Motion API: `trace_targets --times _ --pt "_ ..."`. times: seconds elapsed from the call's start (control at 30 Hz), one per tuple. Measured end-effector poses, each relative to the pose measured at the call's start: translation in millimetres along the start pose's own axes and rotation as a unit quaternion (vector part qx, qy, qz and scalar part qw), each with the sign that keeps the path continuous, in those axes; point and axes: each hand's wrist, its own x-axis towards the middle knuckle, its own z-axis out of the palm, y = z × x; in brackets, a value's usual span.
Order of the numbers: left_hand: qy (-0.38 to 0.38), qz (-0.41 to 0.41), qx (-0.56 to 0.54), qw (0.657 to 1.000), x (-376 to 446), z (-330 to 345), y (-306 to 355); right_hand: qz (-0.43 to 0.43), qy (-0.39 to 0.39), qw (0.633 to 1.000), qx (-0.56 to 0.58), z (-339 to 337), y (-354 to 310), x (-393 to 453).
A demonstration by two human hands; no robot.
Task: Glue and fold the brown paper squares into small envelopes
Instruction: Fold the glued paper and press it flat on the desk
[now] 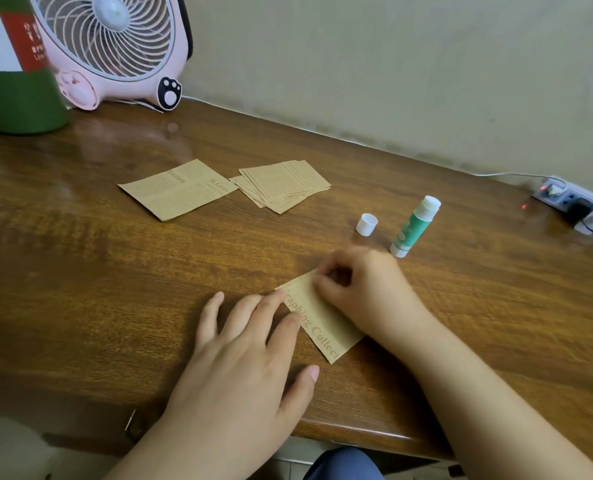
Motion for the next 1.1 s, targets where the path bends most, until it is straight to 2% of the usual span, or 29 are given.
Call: trace_targets --times 0.07,0.13,0.3,0.37,0.5,0.63,0.8,0.87,0.93,1.0,1.1 --pt "0.001 0.003 0.002 1.0 -0.3 0.1 0.0 -0.058 -0.034 0.997 0.025 7.8 -15.2 -8.2" --pt "0.002 0.007 0.005 1.0 -0.5 0.3 -0.7 -0.06 -0.03 0.997 0.03 10.4 -12.6 -7.9" --pt "0.01 0.006 0.008 1.0 0.0 1.6 -0.8 0.111 0.041 0.993 -0.004 -10.1 36.8 8.5" --pt "0.01 0.005 0.006 1.0 0.4 1.5 -0.2 0.13 0.032 0.991 -0.019 -13.9 42.3 12.3" --pt "0.012 0.008 0.017 1.0 -1.1 1.5 0.9 0.118 0.05 0.991 -0.047 -12.9 30.8 -1.0" --pt "0.03 0.022 0.049 0.998 -3.0 -3.8 5.7 0.064 0.051 0.993 -0.08 -9.3 21.8 -40.8" --pt "0.057 0.144 0.005 0.988 1.6 -8.8 27.3 0.011 0.014 0.995 -0.095 -7.5 29.2 -47.8" --pt "0.058 0.152 -0.036 0.986 13.9 -13.8 21.2 -0.008 -0.023 0.997 -0.074 -15.6 32.8 -44.6" --pt "0.028 0.112 -0.042 0.992 34.8 -29.1 9.0 -0.029 -0.045 0.997 -0.06 -23.8 35.6 -41.8" --pt "-0.033 0.052 -0.004 0.998 58.3 -41.8 -4.8 -0.033 -0.055 0.995 -0.072 -27.3 33.9 -37.6" --pt "-0.091 0.03 0.01 0.995 77.0 -30.7 -22.0 -0.038 -0.034 0.995 -0.089 -20.2 25.0 -26.6"
